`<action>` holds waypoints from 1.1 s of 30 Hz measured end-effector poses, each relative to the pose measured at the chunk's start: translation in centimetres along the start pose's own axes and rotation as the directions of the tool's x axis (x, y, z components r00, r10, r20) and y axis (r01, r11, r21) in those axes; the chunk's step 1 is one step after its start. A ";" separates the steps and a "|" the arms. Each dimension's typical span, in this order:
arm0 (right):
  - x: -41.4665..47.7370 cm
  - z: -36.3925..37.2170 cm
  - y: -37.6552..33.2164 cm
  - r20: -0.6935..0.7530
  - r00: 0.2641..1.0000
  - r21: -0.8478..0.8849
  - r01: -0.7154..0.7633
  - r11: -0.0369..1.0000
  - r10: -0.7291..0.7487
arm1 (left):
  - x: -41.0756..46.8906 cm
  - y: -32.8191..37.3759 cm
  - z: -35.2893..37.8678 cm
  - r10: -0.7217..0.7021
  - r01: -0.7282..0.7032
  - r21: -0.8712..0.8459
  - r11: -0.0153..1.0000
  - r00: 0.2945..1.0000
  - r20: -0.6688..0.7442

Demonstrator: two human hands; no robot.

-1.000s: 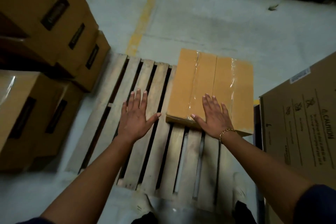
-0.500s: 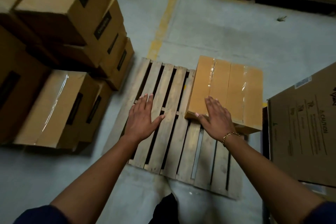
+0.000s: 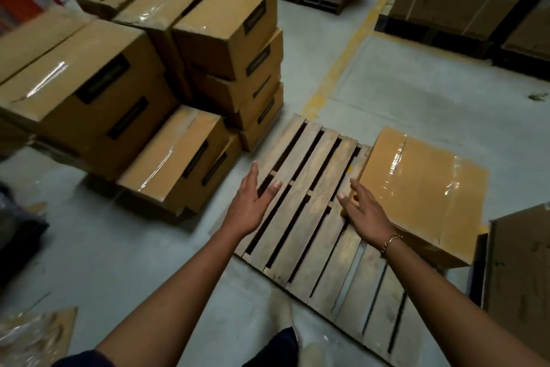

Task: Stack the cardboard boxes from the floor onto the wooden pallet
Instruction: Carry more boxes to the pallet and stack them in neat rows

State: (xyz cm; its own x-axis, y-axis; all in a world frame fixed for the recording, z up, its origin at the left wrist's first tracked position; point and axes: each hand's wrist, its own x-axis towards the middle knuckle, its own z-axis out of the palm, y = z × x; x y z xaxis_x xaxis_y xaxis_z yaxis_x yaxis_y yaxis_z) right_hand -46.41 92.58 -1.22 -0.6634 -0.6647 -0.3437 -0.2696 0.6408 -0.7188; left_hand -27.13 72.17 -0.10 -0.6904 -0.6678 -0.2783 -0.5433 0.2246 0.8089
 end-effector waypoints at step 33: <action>16.0 40.7 -28.1 0.293 0.944 0.147 -0.204 0.968 0.155 | 8.7 -32.4 -38.4 -0.480 0.479 -0.059 0.876 0.877 -0.008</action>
State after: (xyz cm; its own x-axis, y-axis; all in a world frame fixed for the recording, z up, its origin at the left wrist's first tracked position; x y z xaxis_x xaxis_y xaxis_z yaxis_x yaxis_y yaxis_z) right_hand -21.03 48.31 -11.18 -0.4632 -0.6406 -0.6124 -0.0233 0.6996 -0.7142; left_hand 2.80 31.80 -8.87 -0.3411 -0.6990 -0.6285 -0.7780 -0.1652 0.6061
